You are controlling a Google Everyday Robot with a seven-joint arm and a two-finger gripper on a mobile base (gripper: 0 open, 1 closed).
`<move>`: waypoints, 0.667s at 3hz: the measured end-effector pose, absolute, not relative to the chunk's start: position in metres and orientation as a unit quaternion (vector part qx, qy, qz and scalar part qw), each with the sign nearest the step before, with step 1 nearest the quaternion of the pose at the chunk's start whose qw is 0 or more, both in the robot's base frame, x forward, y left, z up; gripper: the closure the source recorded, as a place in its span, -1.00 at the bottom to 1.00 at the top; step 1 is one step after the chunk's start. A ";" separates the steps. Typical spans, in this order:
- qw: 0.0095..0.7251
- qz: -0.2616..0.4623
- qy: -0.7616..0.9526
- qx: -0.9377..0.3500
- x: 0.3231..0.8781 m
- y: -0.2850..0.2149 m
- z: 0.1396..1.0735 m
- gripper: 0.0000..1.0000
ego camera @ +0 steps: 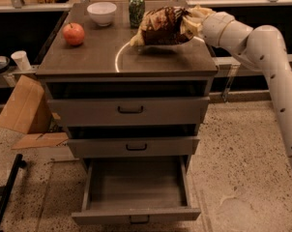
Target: Pick brown chip bag from bottom drawer and place on counter
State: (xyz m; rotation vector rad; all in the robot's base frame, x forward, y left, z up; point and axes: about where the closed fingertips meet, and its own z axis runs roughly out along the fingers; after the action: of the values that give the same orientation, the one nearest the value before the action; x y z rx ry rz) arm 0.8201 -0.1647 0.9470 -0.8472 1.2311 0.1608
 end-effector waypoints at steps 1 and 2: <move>0.725 0.070 0.580 -0.365 0.838 -0.168 0.932 0.68; 0.718 0.080 0.592 -0.358 0.847 -0.169 0.921 0.23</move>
Offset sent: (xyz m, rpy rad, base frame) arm 0.0369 -0.0128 -0.0402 0.0433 0.1180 -0.0458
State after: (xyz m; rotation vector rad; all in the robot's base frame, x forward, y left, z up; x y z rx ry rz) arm 0.8471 -0.1695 0.9210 -0.7930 1.3094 0.1765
